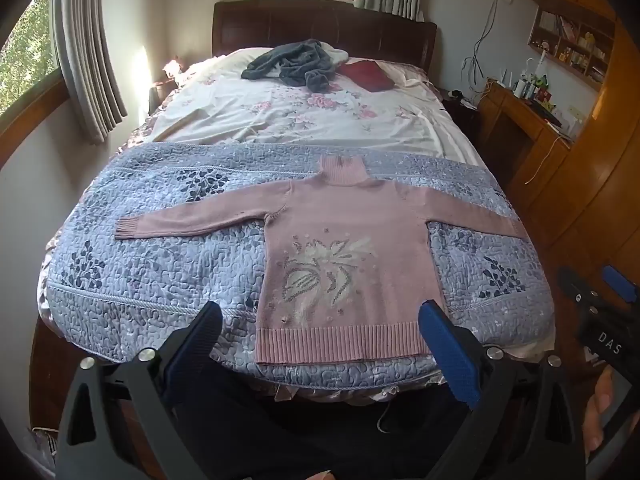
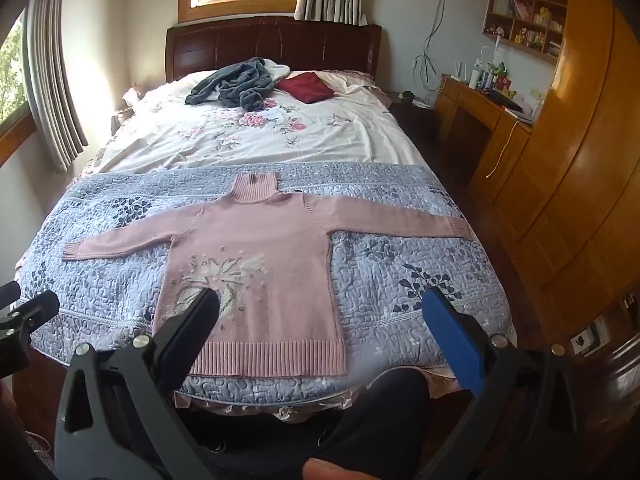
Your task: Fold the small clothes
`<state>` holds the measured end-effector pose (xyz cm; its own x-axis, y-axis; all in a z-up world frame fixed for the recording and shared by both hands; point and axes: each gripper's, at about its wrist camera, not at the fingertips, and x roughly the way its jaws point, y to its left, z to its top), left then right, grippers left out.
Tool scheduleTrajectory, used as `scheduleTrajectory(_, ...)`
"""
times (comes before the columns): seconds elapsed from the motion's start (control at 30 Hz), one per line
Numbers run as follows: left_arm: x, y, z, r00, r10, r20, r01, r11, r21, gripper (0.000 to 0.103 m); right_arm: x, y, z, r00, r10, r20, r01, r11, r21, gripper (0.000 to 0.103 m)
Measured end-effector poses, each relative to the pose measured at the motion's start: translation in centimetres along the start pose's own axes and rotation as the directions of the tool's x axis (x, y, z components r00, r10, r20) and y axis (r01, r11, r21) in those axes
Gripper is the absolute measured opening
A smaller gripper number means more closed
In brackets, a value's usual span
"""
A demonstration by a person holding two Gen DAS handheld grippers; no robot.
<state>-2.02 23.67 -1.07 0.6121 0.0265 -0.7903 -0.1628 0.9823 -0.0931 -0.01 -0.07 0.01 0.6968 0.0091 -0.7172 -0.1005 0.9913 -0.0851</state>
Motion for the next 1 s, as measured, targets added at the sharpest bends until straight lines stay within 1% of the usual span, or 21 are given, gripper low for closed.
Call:
scheduleTrajectory(0.47, 0.46, -0.18, -0.26, 1.000, 0.008, 0.000, -0.008, 1.000, 0.003, 0.099, 0.16, -0.20, 0.56, 1.000, -0.011, 0.005, 0.011, 1.000, -0.009, 0.100)
scheduleTrajectory(0.5, 0.49, -0.17, -0.28, 1.000, 0.009, 0.001, -0.009, 1.000, 0.003, 0.099, -0.12, -0.34, 0.13, 1.000, -0.013, 0.006, 0.013, 1.000, -0.007, 0.100)
scheduleTrajectory(1.0, 0.39, -0.42, -0.11, 1.000, 0.007, -0.001, -0.007, 1.000, 0.003, 0.099, -0.57, -0.33, 0.17, 1.000, -0.018, 0.010, 0.018, 1.000, -0.003, 0.100)
